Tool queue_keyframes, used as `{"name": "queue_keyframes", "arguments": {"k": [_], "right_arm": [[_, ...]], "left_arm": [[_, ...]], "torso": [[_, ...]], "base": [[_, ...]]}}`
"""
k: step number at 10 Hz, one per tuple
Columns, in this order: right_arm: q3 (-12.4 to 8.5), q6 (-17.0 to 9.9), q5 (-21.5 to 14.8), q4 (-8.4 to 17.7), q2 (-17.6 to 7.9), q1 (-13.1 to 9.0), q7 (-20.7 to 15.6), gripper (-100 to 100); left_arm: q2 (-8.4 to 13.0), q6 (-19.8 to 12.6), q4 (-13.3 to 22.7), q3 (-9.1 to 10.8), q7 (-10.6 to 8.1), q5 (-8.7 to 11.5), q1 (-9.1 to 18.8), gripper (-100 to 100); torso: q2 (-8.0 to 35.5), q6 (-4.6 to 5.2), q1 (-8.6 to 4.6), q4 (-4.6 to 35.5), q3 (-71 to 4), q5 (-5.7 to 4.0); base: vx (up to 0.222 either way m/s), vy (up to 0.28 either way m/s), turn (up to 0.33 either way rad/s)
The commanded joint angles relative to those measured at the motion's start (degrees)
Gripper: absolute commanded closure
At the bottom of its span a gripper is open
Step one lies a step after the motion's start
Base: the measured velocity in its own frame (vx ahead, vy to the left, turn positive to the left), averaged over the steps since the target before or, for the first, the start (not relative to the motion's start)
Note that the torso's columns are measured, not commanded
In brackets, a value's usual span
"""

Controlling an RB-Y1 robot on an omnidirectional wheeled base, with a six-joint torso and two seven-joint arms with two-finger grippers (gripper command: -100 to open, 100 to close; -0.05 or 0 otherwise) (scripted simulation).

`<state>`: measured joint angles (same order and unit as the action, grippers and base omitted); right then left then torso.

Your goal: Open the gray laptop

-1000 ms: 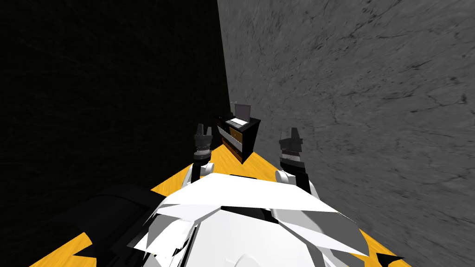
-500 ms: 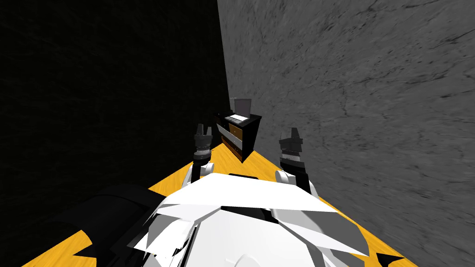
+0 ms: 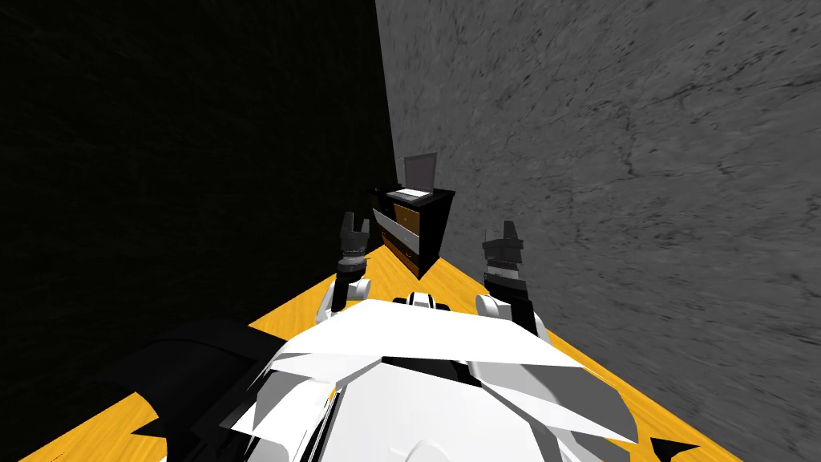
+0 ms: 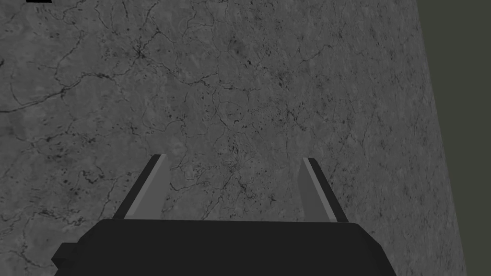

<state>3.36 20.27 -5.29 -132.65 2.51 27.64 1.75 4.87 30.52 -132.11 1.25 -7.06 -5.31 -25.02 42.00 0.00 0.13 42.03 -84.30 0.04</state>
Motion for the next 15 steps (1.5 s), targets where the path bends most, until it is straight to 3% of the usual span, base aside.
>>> {"name": "queue_keyframes", "arguments": {"k": [1,3,4,6,11,14,15], "right_arm": [[0.00,0.00,0.00,0.00,0.00,0.00,0.00,0],[0.00,0.00,0.00,0.00,0.00,0.00,0.00,0],[0.00,0.00,0.00,0.00,0.00,0.00,0.00,0],[0.00,0.00,0.00,0.00,0.00,0.00,0.00,0],[0.00,0.00,0.00,0.00,0.00,0.00,0.00,0],[0.00,0.00,0.00,0.00,0.00,0.00,0.00,0],[0.00,0.00,0.00,0.00,0.00,0.00,0.00,0]], "left_arm": [[2.83,-3.46,2.76,-0.46,0.64,2.08,4.29,-100],[5.09,-7.10,5.41,-0.79,1.18,4.27,8.10,-100],[5.09,-7.10,5.41,-0.79,1.18,4.27,9.07,-100],[7.44,-10.63,8.48,-1.18,1.82,6.86,13.09,-100],[9.86,-16.18,11.83,-1.66,2.56,9.77,20.56,-100],[12.38,-21.35,15.45,-2.26,3.41,12.91,25.74,-100],[12.38,-21.35,15.45,-2.26,3.41,12.91,27.12,-100]], "torso": [[0.17,0.00,-0.03,0.17,-0.25,-0.01],[0.29,0.00,-0.08,0.25,-0.26,-0.02],[0.28,0.00,-0.12,0.26,-0.26,-0.03],[0.31,0.00,-0.19,0.27,-0.25,-0.06],[0.28,0.00,-0.11,0.25,-0.27,-0.03],[0.28,0.00,-0.14,0.25,-0.27,-0.04],[0.24,0.01,-0.11,0.25,-0.29,-0.03]], "base": [[0.023,0.063,-0.002],[0.027,0.070,-0.002],[0.021,0.047,-0.002],[0.021,0.051,0.001],[0.019,0.050,-0.003],[0.026,0.055,-0.009],[0.029,0.046,-0.012]]}}
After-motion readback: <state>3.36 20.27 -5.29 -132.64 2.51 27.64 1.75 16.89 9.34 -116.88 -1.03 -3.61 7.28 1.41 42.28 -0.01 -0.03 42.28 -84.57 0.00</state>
